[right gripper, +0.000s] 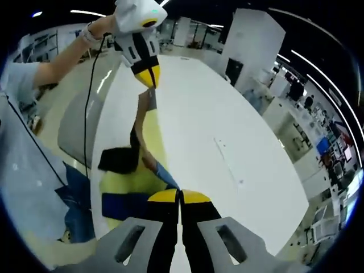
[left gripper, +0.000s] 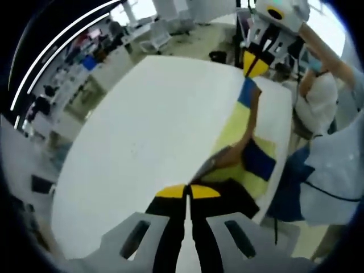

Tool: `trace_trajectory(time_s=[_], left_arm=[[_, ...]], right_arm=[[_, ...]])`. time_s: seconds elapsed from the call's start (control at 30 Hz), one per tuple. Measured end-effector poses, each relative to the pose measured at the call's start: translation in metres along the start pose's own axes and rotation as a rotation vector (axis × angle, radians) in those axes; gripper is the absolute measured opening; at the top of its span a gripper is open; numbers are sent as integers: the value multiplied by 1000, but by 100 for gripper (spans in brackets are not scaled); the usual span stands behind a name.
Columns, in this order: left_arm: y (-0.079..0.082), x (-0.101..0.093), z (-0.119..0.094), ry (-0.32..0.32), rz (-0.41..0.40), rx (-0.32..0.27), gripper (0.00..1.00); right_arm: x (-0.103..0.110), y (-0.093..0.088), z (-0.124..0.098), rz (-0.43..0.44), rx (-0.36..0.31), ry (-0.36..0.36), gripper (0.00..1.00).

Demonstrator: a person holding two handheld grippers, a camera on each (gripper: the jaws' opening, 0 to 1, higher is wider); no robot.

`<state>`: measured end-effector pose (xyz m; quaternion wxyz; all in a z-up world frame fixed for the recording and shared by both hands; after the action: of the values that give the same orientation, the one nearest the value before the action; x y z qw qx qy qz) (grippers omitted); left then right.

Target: Fold the garment on the visible template until the final outline fits inside the template.

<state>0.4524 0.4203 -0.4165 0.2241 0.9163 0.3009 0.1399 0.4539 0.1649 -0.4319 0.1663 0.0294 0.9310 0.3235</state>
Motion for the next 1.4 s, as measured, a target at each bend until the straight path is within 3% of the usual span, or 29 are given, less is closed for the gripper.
trace_trajectory(time_s=[0.63, 0.73, 1.0, 1.1, 1.4], left_arm=[[-2, 60, 63, -57, -97, -35, 0], [-2, 68, 74, -65, -117, -39, 0], [-7, 86, 107, -79, -171, -36, 0], [-10, 81, 116, -74, -186, -42, 0], [-11, 97, 153, -88, -258, -46, 0]], right_arm=[[-45, -26, 46, 145, -19, -56, 1], [-42, -32, 55, 163, -16, -61, 1], [-70, -49, 84, 221, -39, -69, 1], [-81, -53, 92, 231, -45, -77, 1], [-104, -76, 132, 275, -21, -91, 1]])
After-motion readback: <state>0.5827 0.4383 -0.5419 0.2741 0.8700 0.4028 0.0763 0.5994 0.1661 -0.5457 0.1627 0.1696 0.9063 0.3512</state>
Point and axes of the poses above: the point that each gripper's makers call its tool centre point, and the gripper's own axes: z roughly forward along the fingers, x roughly to its left, y roughly out of its top, the point moved 7 cm from there along -z, roughly backward along the fingers, and after that the axes turned 7 degrees about -z, right-handed, at the moved point
